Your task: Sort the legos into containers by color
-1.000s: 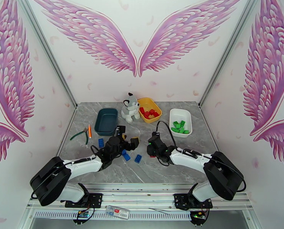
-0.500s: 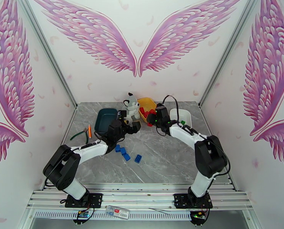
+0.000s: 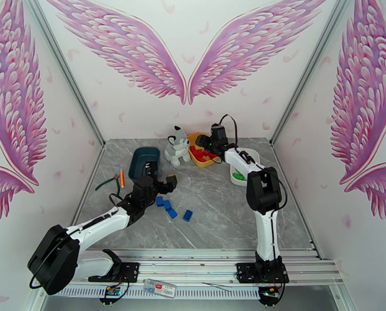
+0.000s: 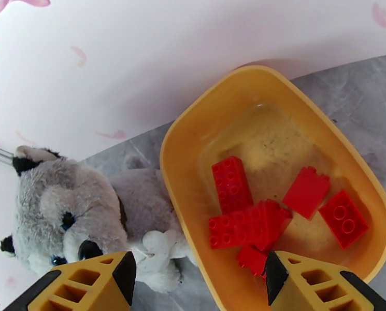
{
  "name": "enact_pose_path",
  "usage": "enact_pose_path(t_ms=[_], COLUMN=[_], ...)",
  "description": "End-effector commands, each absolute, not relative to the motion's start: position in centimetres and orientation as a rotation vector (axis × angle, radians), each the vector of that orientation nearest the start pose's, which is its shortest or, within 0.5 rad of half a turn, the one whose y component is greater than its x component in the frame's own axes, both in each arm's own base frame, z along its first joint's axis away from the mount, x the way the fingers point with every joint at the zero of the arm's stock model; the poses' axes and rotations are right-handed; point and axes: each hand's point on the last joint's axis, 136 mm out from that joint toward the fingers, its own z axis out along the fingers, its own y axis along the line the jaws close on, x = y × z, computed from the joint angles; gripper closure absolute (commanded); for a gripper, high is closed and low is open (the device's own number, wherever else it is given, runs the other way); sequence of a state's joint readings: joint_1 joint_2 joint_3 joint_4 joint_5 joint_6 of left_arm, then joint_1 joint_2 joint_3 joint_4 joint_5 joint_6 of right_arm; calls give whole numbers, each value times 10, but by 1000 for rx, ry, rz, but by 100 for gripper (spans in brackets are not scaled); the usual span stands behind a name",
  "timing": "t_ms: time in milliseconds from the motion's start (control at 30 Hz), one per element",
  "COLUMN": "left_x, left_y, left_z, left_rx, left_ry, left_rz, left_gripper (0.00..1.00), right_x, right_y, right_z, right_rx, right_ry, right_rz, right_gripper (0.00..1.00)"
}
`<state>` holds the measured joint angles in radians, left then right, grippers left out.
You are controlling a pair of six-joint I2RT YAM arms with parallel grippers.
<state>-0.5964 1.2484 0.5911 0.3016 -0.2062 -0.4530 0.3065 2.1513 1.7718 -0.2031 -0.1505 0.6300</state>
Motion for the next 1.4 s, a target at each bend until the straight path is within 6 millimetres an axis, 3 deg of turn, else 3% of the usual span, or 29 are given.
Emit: enact_pose_path(t_ms=[0,333,500,700,967,1367], left_x=[328,302,305,313,326,347], left_y=[-163,-108,-89,-64,-46,-47], left_z=[152,111,101,82,74,48], left_rx=[-44,-223,-300,-389,-466,-488], left_ry=[2017,2076,2081,2129,2182,2282], left_rz=[-374,-190,-112,-24,8,65], left_gripper=[1,1,4,10,19,30], right_x=[549,427,367,318,281,273], right_y=[229,264,292,311,315,317], right_z=[197,202,194,177,165,164], right_rx=[146,-95,-273,-402,-484,-496], right_ry=[2158,2130,2103,2110,2101,2073], right_rz=[721,625,663,689,693,752], right_gripper=[28,25,25,26,25,25])
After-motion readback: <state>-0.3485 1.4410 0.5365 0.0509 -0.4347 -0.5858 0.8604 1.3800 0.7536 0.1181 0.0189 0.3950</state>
